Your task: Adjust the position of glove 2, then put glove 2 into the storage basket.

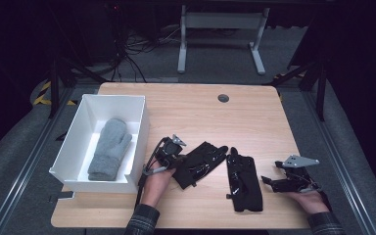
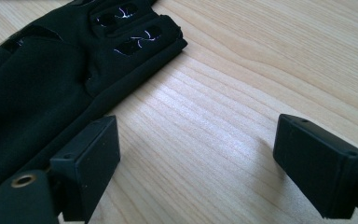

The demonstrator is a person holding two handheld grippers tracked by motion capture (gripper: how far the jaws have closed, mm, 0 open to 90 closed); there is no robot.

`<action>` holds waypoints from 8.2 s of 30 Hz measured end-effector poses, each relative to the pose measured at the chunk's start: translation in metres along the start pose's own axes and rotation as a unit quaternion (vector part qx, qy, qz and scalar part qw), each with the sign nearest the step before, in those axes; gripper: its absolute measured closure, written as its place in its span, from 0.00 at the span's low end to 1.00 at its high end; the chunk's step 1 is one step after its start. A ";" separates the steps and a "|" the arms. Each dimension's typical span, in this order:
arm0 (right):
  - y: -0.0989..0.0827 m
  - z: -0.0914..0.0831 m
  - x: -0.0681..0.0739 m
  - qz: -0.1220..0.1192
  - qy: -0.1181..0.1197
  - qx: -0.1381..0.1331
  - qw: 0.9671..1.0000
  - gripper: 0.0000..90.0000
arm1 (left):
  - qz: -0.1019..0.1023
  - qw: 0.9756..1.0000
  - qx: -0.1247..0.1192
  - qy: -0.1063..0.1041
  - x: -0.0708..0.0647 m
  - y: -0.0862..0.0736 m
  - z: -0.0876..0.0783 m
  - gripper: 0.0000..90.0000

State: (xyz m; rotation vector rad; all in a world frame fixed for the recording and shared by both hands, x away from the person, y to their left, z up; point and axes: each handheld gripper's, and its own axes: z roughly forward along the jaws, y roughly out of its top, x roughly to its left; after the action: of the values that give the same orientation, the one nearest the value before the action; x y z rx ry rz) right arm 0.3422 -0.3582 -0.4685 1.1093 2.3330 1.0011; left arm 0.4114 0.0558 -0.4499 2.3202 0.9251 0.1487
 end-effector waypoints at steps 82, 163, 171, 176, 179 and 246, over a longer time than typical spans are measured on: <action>0.018 0.001 0.025 -0.056 0.118 0.023 0.991 1.00 | -0.040 0.996 -0.072 -0.036 -0.017 -0.017 -0.018 0.98; 0.065 0.056 0.101 -0.105 0.182 0.009 0.978 1.00 | -0.023 0.973 -0.122 -0.192 -0.064 0.030 -0.008 0.99; 0.065 0.057 0.102 -0.105 0.180 0.008 0.978 1.00 | -0.020 0.973 -0.104 -0.207 -0.072 0.028 0.003 0.99; 0.064 0.055 0.101 -0.107 0.180 0.011 0.978 1.00 | -0.020 0.970 -0.112 -0.214 -0.072 0.028 0.003 0.93; 0.062 0.047 0.093 -0.103 0.175 0.008 0.979 0.99 | -0.017 0.968 -0.116 -0.222 -0.072 0.028 0.001 0.90; 0.035 0.038 0.044 -0.056 0.059 -0.005 0.997 0.22 | 0.140 0.988 0.023 -0.060 -0.051 0.026 0.019 0.18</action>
State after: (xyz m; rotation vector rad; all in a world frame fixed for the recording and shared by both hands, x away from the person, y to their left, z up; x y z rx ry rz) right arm 0.3552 -0.2922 -0.4697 0.9276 2.4497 1.0604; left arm 0.3943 -0.0019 -0.4435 2.4635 0.5460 0.1014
